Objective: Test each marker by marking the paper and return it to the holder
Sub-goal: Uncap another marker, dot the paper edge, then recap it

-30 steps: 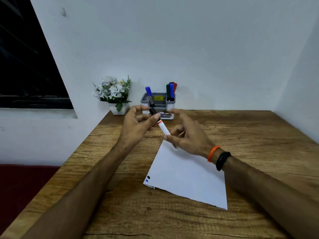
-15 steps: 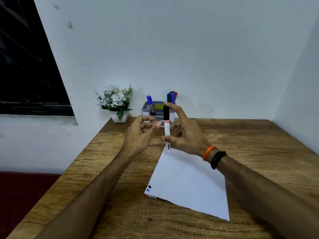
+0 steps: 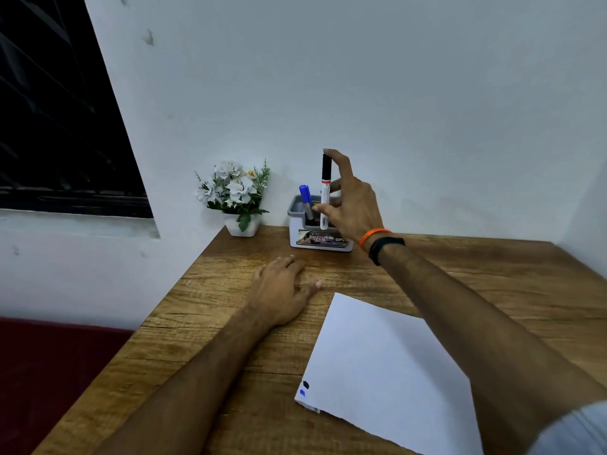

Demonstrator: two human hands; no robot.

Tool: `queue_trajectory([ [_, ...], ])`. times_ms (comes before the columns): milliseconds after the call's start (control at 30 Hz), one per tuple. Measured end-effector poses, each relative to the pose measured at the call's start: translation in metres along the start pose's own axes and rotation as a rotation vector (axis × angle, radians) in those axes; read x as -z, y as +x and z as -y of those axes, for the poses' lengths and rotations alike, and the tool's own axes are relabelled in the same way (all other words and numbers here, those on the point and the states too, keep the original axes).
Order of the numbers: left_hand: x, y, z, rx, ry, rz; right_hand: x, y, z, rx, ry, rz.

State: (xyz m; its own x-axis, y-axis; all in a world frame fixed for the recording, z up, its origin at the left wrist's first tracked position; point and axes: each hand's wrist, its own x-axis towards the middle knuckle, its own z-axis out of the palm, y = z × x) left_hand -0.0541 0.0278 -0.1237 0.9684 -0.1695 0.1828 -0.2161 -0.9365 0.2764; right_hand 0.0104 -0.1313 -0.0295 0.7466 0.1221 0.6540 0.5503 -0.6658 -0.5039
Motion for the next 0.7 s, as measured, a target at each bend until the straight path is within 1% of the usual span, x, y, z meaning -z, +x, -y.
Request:
queue_trajectory([
  [133,-0.001,0.001,0.002,-0.009,-0.009,-0.026,-0.015,0.012,-0.008,-0.035,-0.037,-0.04],
  [233,-0.002,0.001,0.003,-0.011,-0.011,-0.031,-0.022,0.015,-0.011,-0.06,-0.03,-0.03],
  [300,-0.002,0.001,0.003,-0.011,-0.01,-0.031,-0.026,0.016,-0.012,-0.052,-0.081,-0.004],
  [433,-0.003,0.0,0.003,-0.009,-0.006,-0.026,-0.031,0.014,-0.013,-0.062,-0.257,0.121],
  [500,-0.002,0.0,0.002,-0.007,-0.002,-0.022,-0.032,0.012,-0.014,-0.073,-0.306,0.149],
  [700,0.0,0.0,0.001,-0.004,0.0,-0.011,-0.025,0.008,-0.01,-0.093,-0.258,0.127],
])
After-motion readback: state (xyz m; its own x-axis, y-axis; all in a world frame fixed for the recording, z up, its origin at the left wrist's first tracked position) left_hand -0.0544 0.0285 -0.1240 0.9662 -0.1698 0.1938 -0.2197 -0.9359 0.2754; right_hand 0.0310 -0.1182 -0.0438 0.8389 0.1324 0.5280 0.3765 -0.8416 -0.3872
